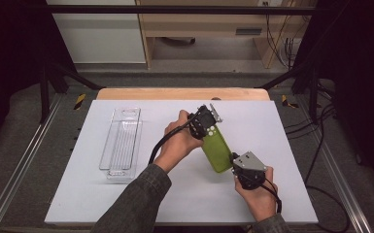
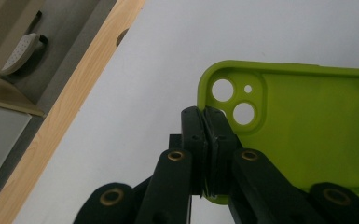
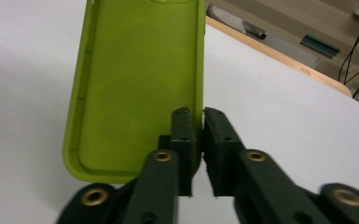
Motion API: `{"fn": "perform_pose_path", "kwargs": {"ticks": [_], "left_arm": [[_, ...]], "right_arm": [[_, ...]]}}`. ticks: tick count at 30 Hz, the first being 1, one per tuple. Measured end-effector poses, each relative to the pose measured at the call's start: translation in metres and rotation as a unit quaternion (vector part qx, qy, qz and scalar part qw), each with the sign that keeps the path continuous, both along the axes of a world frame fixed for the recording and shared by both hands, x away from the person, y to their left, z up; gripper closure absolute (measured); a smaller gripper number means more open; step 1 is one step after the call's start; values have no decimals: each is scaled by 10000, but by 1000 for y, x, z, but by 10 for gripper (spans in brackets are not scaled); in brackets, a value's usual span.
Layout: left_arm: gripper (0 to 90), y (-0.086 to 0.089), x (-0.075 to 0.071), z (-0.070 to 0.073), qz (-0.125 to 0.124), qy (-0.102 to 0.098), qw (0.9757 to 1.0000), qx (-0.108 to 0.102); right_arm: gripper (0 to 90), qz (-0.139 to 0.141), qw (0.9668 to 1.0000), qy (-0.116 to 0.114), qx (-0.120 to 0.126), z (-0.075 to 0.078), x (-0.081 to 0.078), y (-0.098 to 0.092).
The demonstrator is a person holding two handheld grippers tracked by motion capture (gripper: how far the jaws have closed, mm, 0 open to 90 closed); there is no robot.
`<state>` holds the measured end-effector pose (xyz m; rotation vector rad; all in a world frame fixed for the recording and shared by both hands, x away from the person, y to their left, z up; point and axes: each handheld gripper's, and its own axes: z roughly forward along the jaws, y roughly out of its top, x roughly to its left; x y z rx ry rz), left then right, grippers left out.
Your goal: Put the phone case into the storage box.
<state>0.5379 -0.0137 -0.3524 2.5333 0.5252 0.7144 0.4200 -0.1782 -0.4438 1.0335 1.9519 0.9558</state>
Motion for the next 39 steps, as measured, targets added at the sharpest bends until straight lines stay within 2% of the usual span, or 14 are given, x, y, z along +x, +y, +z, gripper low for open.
{"fn": "perform_pose_path", "kwargs": {"ticks": [5, 7, 10, 14, 20, 25, 28, 33, 39], "left_arm": [[876, 2, 0, 2, 9, -49, 10000, -17], [875, 4, 0, 2, 5, -67, 10000, 3], [876, 7, 0, 1, 11, -68, 10000, 4], [876, 12, -1, 2, 23, -74, 10000, 17], [876, 20, -3, 5, 24, -135, 9999, -4], [876, 24, -4, 7, 30, -167, 9998, -58], [876, 26, -5, 7, 31, -190, 9998, -64], [875, 28, -6, 5, 39, -196, 9998, -93], [875, 30, -10, 6, 16, -217, 9997, -64]], "right_arm": [[577, 224, 9990, -108, 369, 2, 0, -2], [496, 334, 9975, -264, 564, 5, -1, -4], [383, 336, 9956, -488, 730, 10, -1, -8], [300, 399, 9922, -678, 967, 12, 2, -18], [193, 409, 9881, -796, 1251, 15, 4, -26], [113, 218, 9892, -837, 1180, 14, 6, -30], [77, 227, 9881, -824, 1276, 14, 6, -34], [57, 264, 9874, -883, 1288, 16, 5, -36], [54, 241, 9887, -837, 1216, 15, 6, -35]]}}
